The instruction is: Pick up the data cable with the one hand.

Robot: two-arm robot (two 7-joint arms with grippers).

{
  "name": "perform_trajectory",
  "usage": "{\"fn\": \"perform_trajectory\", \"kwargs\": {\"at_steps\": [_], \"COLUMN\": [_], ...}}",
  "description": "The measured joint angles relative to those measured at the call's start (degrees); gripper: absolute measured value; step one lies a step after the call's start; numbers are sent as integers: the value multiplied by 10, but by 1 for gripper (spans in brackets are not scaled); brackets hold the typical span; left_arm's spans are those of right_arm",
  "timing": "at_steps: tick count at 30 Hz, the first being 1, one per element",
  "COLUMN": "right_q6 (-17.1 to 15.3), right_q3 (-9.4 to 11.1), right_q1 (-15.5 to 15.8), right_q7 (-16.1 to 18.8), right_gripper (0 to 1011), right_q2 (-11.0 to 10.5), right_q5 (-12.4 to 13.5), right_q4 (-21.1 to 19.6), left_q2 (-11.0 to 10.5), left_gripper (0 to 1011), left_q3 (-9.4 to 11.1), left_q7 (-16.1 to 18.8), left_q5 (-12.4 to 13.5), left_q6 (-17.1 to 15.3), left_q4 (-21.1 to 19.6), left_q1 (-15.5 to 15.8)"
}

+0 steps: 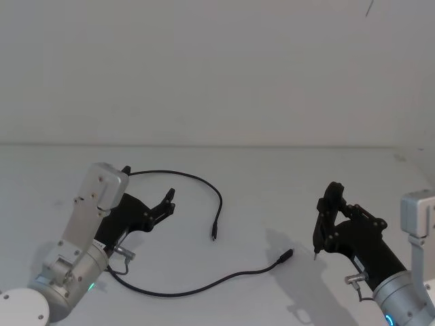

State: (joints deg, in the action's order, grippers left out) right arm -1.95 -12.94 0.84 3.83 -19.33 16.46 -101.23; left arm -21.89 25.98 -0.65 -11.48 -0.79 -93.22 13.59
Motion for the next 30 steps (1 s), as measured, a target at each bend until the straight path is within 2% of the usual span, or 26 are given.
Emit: {"fn": "perform_trajectory", "kwargs": {"at_steps": [30], "right_q6": [0], "right_q3": [0], "right_q1": [0], "right_q7": [0], "right_gripper": [279], "right_q2": [0], "right_q5": [0], "right_q4": [0], "left_q2": [0], "left_gripper": [1001], "left_q3": [0], "left_q7": [0], "left_q5": [0], "left_q6": [0], "left_q4": [0], "left_q1": [0]}}
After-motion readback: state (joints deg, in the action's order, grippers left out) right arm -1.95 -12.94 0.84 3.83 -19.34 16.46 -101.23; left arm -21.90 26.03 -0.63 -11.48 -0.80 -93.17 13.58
